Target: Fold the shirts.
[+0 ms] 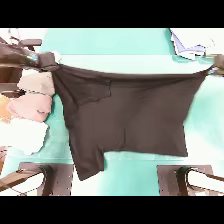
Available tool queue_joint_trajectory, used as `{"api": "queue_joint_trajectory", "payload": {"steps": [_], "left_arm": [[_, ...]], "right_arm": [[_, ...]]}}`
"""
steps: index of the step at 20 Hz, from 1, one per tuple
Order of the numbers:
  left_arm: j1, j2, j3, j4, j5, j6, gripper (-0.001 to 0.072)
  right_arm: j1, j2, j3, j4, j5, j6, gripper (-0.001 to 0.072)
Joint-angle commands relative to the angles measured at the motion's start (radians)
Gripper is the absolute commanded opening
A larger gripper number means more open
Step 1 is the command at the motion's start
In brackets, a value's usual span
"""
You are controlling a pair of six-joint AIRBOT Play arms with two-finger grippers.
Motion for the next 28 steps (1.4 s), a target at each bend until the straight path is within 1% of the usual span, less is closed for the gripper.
{"api": "queue_joint_trajectory", "payload": {"steps": [1,3,5,7,9,11,12,13,15,17,19,20,21,22,23,26,28], "left_arm": [[0.001,-0.19,-0.032,-0.009,0.192,0.009,0.0024],[0.002,-0.248,-0.026,-0.011,0.308,0.01,0.0024],[0.003,-0.29,0.007,-0.011,0.356,0.01,0.0024],[0.003,-0.309,0.043,-0.008,0.366,0.015,0.0024],[0.003,-0.309,0.072,-0.009,0.299,0.049,0.0025],[0.003,-0.309,0.083,-0.005,0.135,0.097,0.0025],[0.003,-0.31,0.076,-0.004,0.055,0.119,0.0025],[0.003,-0.31,0.056,-0.005,0.004,0.142,0.0025],[0.003,-0.31,-0.019,-0.004,-0.018,0.153,0.0025],[0.003,-0.31,-0.101,-0.005,0.014,0.152,0.0025],[0.003,-0.31,-0.164,-0.005,0.042,0.14,0.0026],[0.003,-0.31,-0.182,-0.005,0.046,0.131,0.0045],[0.003,-0.31,-0.192,-0.006,0.046,0.13,0.0304],[0.003,-0.309,-0.192,-0.006,0.037,0.109,0.0523],[0.003,-0.299,-0.192,-0.005,0.023,0.078,0.048],[0.003,-0.212,-0.21,0.031,-0.065,0.08,0.0481],[0.003,-0.087,-0.321,0.074,-0.093,0.079,0.048]], "right_arm": [[0.029,-0.227,0.021,-0.01,-0.1,-0.001,0.0017],[0.029,-0.323,0.12,-0.006,-0.15,-0.002,0.0017],[0.029,-0.396,0.226,-0.006,-0.162,-0.011,0.0017],[0.029,-0.437,0.305,-0.006,-0.136,-0.028,0.0018],[0.029,-0.451,0.336,-0.01,-0.06,-0.078,0.0017],[0.026,-0.438,0.283,-0.017,-0.006,-0.079,0.0017],[0.019,-0.422,0.232,-0.017,-0.005,-0.079,0.0017],[0.017,-0.401,0.162,-0.017,-0.018,-0.079,0.0017],[0.018,-0.358,0.022,-0.015,-0.075,-0.079,0.0017],[0.018,-0.323,-0.099,-0.013,-0.136,-0.078,0.0018],[0.018,-0.301,-0.176,-0.004,-0.17,-0.078,0.0018],[0.018,-0.293,-0.202,-0.005,-0.177,-0.077,0.0025],[0.018,-0.289,-0.215,-0.005,-0.174,-0.077,0.0157],[0.017,-0.289,-0.215,-0.005,-0.161,-0.072,0.0392],[0.017,-0.285,-0.214,-0.005,-0.147,-0.063,0.0417],[0.014,-0.215,-0.223,-0.008,-0.096,-0.064,0.0412],[0.01,-0.105,-0.29,-0.008,-0.1,-0.064,0.041]]}}
